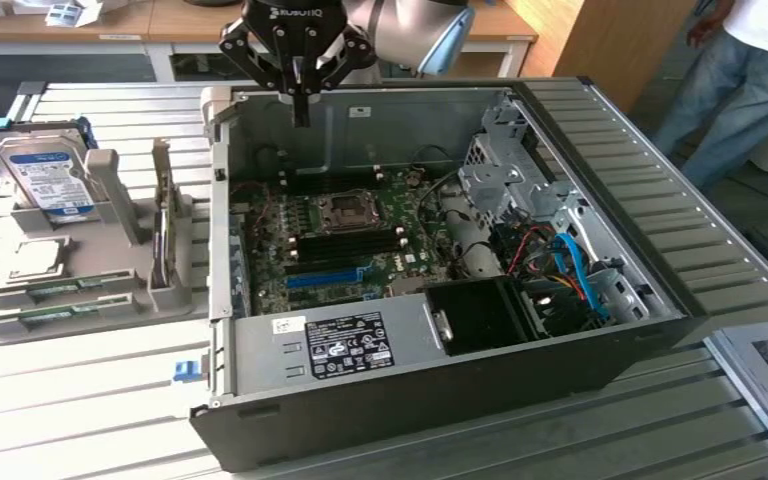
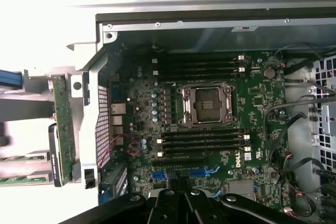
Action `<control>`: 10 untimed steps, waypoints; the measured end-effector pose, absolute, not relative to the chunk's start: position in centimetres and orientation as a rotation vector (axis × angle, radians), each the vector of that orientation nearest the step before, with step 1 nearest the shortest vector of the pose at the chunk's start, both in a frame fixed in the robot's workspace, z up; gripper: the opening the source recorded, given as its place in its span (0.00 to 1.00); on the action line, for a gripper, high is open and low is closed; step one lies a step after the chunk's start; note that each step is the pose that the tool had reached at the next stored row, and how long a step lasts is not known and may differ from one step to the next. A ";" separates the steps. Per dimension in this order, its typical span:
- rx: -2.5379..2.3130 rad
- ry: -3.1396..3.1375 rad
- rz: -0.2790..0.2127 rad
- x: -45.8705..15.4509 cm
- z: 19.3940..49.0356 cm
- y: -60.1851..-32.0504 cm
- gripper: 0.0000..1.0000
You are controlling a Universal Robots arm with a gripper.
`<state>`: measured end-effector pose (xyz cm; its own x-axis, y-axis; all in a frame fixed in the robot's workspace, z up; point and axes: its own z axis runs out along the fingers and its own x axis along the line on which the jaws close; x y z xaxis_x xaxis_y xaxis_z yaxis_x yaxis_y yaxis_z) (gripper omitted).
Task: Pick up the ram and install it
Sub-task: 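Reach for the ram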
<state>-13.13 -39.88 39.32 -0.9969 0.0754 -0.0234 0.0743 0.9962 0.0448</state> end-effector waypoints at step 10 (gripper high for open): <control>0.117 3.114 0.067 -14.1 39.3 -39.9 0.10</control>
<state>-14.09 -39.88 39.31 -0.9969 0.0753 -0.0233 0.0742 0.9963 0.0439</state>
